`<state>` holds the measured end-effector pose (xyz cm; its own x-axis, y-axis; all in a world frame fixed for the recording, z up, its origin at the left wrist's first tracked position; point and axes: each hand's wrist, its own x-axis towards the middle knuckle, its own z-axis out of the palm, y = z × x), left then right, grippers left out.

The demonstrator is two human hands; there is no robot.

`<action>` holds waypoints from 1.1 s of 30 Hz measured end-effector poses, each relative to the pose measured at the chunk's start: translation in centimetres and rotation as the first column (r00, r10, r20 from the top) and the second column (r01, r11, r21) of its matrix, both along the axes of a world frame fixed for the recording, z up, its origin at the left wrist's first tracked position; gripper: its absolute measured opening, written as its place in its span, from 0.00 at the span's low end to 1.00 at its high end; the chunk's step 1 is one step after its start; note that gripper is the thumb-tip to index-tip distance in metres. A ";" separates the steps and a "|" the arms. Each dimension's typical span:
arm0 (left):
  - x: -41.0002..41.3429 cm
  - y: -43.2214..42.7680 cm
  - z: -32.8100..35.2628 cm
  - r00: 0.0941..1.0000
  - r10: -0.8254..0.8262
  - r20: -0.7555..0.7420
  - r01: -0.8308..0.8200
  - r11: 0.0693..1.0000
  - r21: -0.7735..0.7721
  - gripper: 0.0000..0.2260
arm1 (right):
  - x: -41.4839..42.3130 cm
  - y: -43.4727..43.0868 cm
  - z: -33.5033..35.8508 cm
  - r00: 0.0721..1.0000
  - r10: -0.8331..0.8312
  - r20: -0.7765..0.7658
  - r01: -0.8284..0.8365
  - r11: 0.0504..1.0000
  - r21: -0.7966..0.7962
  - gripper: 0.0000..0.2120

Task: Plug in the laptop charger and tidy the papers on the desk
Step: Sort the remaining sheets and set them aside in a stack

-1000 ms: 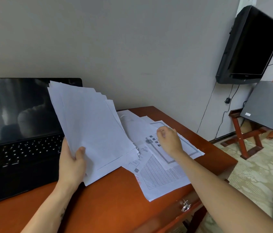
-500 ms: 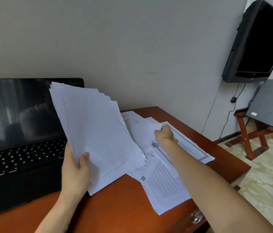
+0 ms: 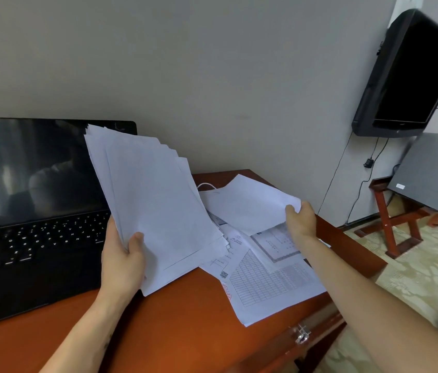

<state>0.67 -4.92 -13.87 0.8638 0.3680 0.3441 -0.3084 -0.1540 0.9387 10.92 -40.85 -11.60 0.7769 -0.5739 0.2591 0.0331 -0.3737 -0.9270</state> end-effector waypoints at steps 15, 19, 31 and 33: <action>-0.2 0.0 -0.2 0.999 -0.035 -0.003 0.035 0.999 0.009 0.25 | -3.3 -4.0 0.5 0.689 -0.249 -0.680 -0.345 0.713 -0.610 0.56; -0.1 -0.1 -0.4 0.999 -0.035 -0.006 0.036 0.999 0.021 0.25 | -1.6 -5.2 0.0 0.656 -0.056 -0.753 -0.366 0.849 -0.382 0.59; -0.2 0.0 -0.2 0.998 -0.058 0.004 0.058 0.998 -0.001 0.25 | -8.2 -4.1 1.6 0.934 0.253 -0.253 -0.188 0.949 0.253 0.10; -0.5 -0.2 -0.1 0.998 -0.059 0.001 0.059 0.998 -0.014 0.25 | -10.3 -3.9 1.1 0.887 0.287 -0.362 -0.238 0.956 0.173 0.12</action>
